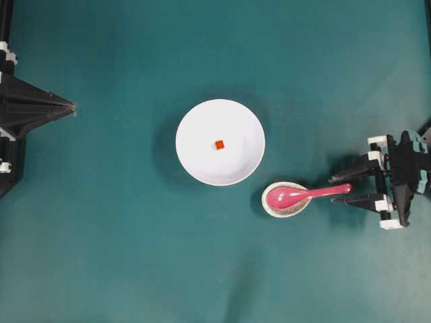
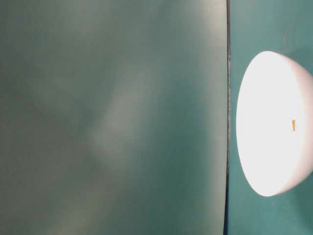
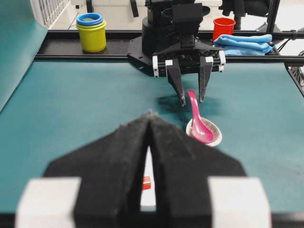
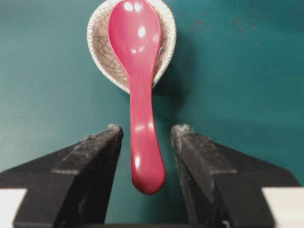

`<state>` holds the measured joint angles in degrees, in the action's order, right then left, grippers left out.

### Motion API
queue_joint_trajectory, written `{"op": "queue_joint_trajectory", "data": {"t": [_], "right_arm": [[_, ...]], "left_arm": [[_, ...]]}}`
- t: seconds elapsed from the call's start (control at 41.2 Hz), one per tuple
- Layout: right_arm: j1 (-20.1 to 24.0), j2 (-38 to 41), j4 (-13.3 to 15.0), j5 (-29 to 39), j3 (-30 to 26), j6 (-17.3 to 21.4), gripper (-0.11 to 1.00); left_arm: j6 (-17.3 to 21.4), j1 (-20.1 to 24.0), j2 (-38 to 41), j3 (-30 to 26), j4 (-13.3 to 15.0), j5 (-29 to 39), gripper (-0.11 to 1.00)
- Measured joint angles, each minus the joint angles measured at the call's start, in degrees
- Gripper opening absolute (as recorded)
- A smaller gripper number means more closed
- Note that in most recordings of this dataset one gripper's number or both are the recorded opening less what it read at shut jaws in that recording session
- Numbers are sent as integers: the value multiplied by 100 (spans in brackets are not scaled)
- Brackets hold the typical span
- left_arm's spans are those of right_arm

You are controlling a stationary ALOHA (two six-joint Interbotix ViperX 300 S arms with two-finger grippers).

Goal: Grip the spoon and scoop the red block from the bowl with right arm.
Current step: 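Close the right gripper on the spoon handle and lift it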

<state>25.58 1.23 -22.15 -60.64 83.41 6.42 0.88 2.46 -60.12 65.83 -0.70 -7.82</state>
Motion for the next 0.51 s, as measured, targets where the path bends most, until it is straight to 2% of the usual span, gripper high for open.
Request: {"op": "queue_joint_trajectory", "data": {"t": [0.243,0.51], "right_arm": [[0,0,0,-9,0,9,50],[0,-9,0,0,0,9,37]], "left_arm": [[0,0,9,0,0,18,0],[0,-9,0,0,0,0,0]]}}
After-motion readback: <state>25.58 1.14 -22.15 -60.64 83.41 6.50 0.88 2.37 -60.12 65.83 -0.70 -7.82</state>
